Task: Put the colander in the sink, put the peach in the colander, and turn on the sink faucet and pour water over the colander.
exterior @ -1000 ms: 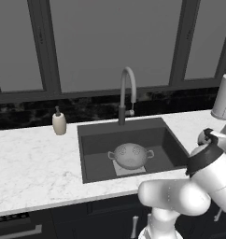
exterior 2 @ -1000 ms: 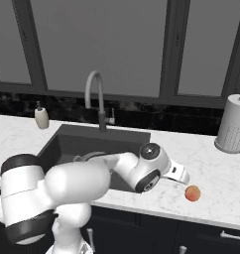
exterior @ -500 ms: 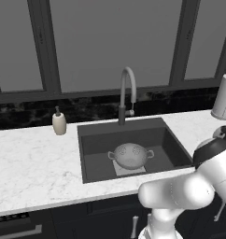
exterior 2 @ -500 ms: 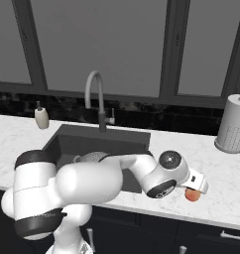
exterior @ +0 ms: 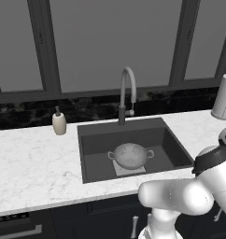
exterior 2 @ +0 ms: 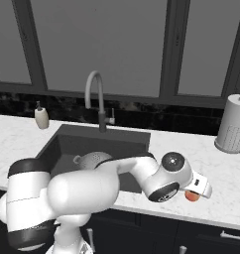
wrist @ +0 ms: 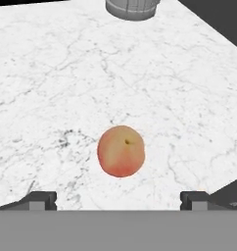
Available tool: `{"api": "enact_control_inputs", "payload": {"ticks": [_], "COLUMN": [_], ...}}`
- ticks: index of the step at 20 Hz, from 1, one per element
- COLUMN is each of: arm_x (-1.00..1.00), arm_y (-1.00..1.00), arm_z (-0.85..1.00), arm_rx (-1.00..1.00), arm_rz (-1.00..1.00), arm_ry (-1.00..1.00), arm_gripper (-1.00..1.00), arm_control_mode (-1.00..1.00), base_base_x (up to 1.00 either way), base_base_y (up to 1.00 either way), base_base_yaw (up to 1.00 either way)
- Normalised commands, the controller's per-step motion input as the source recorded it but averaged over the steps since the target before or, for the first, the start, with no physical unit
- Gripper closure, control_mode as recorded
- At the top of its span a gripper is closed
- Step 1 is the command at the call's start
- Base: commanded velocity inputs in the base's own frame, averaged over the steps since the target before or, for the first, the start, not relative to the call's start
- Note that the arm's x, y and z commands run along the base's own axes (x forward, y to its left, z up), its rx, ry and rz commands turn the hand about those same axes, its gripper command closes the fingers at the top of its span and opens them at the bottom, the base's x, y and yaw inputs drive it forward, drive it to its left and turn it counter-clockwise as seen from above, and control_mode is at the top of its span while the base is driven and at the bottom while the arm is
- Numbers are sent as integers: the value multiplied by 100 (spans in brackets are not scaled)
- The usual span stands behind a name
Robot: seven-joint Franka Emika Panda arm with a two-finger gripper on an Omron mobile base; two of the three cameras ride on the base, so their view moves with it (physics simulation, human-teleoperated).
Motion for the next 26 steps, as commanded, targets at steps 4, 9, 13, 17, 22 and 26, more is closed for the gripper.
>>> {"api": "enact_control_inputs", "payload": {"ticks": [4,9,13,17,22,26], "arm_x": [0,0,4,5,1,0], "arm_y": [-8,-19,-21,-9,0,0], "arm_z": [0,-9,-14,-6,-3,-4], "arm_rx": [1,4,8,4,1,0], "arm_rz": [0,0,0,0,0,0], "arm_ry": [12,9,1,0,0,0], "arm_gripper": [-100,-100,-100,-100,-100,-100], "arm_control_mode": [-100,-100,-100,-100,-100,-100], "base_base_x": [0,0,0,0,0,0], "base_base_y": [0,0,0,0,0,0], "base_base_yaw": [0,0,0,0,0,0]}}
